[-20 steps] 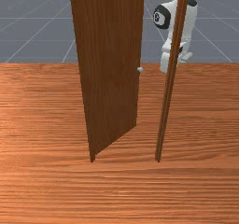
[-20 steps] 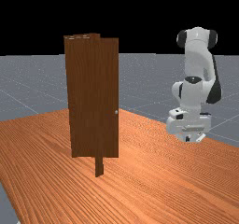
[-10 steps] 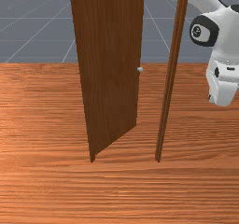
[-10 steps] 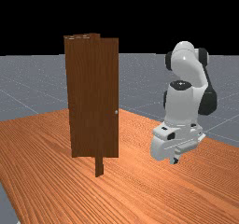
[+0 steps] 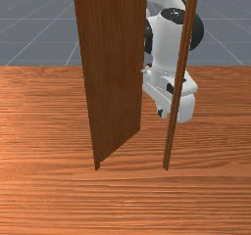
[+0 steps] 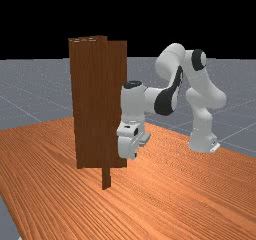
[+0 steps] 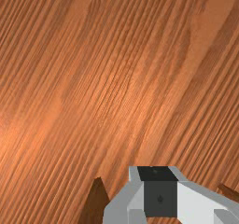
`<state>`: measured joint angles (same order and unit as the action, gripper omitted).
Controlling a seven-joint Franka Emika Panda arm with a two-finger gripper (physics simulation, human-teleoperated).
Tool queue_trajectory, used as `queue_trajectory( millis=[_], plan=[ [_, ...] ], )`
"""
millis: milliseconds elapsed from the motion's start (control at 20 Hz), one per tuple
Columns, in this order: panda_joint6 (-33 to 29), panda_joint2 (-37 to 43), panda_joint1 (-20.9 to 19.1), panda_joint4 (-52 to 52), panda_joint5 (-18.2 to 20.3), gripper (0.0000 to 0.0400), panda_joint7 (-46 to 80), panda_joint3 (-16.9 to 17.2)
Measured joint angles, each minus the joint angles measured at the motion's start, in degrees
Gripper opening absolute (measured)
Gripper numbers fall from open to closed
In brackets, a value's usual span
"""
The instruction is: Open the door
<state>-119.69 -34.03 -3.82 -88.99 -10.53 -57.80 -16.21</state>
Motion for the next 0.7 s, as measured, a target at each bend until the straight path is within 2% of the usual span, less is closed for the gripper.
queue_trajectory(
  millis=[50, 250, 550, 700],
  plan=[
    [-0.33, 0.87, -1.25, -1.53, 0.02, 0.0, -7.58, -0.92],
    [-0.64, 3.97, -4.63, -6.44, 1.28, 0.0, -23.8, -2.25],
    [-0.67, 5.59, -10.75, -8.23, 3.2, 0.0, -30.27, 0.17],
    [0.06, 4.82, -14.7, -6.8, 2.84, 0.0, -39.47, 0.89]
  ],
)
